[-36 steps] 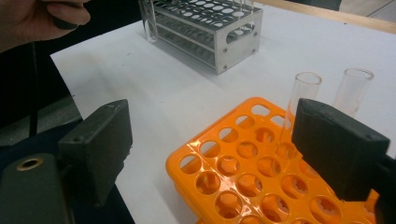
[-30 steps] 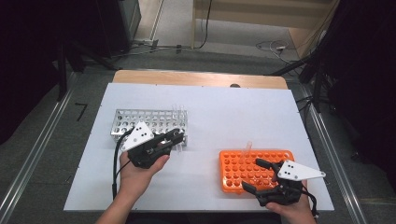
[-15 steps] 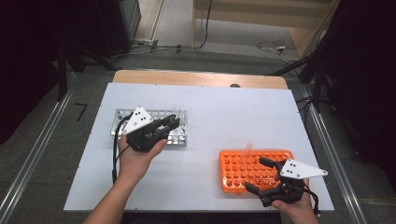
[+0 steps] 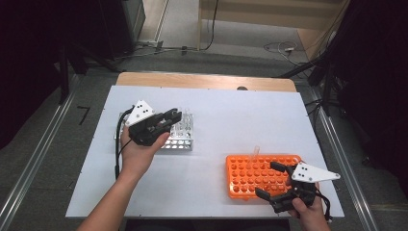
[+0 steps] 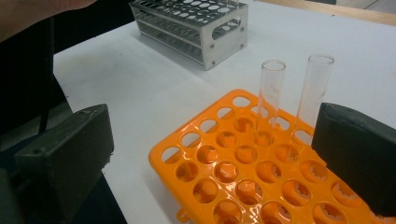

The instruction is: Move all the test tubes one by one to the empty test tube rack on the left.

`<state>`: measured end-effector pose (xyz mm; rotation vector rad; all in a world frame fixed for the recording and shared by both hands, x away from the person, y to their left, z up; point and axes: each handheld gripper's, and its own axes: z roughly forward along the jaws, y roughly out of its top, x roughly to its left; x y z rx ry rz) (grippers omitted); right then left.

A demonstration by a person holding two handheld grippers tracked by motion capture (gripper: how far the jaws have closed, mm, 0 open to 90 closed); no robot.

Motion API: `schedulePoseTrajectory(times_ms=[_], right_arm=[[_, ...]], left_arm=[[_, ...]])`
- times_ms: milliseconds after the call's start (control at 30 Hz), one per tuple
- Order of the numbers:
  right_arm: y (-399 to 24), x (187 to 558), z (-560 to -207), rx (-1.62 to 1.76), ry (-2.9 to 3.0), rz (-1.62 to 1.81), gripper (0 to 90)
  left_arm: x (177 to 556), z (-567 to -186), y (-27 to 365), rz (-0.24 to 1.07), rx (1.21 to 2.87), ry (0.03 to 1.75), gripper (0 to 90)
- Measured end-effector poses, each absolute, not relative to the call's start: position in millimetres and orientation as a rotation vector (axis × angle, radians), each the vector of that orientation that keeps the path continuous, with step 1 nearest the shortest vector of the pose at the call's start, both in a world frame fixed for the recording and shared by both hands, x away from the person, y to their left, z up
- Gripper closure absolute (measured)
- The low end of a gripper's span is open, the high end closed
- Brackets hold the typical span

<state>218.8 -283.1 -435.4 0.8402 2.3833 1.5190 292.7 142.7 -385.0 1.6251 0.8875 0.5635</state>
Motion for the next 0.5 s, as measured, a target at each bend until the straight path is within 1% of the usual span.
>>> schedulePoseTrajectory(times_ms=[500], right_arm=[[-284,220,-437,0.839,2.394,1.500,0.0]], left_arm=[[320,-382,154,0.611,1.608,0.937,75.7]])
